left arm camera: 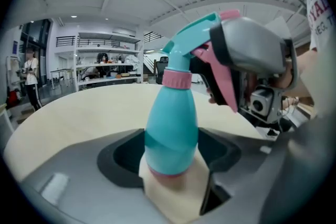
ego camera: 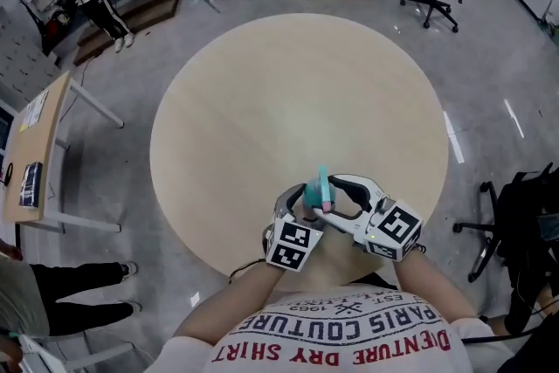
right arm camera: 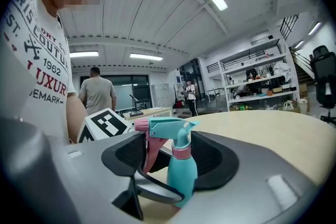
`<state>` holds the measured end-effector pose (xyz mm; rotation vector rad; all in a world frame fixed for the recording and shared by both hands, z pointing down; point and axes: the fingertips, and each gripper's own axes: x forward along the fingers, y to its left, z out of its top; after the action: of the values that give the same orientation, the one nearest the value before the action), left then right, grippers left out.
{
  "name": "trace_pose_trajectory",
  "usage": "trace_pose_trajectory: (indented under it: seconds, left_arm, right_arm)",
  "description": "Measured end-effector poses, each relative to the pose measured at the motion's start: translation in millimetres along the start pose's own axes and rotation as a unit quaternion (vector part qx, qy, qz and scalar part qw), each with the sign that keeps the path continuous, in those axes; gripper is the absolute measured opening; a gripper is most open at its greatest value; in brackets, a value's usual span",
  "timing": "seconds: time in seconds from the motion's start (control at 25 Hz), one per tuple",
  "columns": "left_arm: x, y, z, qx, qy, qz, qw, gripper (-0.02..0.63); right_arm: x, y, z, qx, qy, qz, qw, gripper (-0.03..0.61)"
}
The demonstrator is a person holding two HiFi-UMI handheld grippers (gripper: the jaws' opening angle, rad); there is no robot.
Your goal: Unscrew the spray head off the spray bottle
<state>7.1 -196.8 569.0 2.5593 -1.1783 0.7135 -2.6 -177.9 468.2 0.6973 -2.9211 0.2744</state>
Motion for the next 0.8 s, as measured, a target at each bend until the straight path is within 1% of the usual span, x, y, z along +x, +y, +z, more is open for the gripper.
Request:
trace_pose_trajectory:
  seconds: [0.08,0.12,0.24,0.28,0.36,0.44,0.56,0.64,0.72,0.8]
  left_arm:
    - [-1,-2,-2,0.020,-0.004,-0.032,0.9993,0.311]
    - [-2,-2,-3,0.030,-0.005,-0.050,0.9983,0.311]
    - [-10,1,-7,0.064,-0.004,-0.106,0.9923,0.311]
    - [-12,2,-8,0.075,-0.003,-0.123,0.9896,0.311]
    - [-14,1,-8,0.093,0.000,-0.148,0.9846,0.311]
    - [-13,1,-8,0.100,0.002,-0.160,0.9821,0.311]
    - [-13,1,-7,0.098,0.002,-0.162,0.9818,0.311]
    - [-13,4,-6,0.089,-0.001,-0.152,0.9844,0.311]
    - [-13,11,-4,0.064,-0.002,-0.116,0.9911,0.311]
    - [-10,17,-2,0.030,-0.002,-0.063,0.9976,0.311]
  right_arm:
    - [-4,1,-2,-0.008,0.009,0.021,1.000,0.272]
    - [-6,3,-2,-0.015,0.015,0.032,0.999,0.261]
    - [-13,4,-3,-0.044,0.036,0.054,0.997,0.204]
    - [-16,0,-3,-0.053,0.042,0.053,0.996,0.181]
    - [-22,-13,-4,-0.060,0.050,0.041,0.996,0.111]
    - [-24,-23,-4,-0.057,0.053,0.037,0.996,0.101]
    - [-21,-25,-1,-0.051,0.048,0.037,0.997,0.107]
    - [-23,-25,7,-0.042,0.027,0.030,0.998,0.176]
    - [-30,-21,17,-0.029,0.001,0.011,1.000,0.207]
    - [-38,-12,21,-0.018,-0.011,-0.001,1.000,0.207]
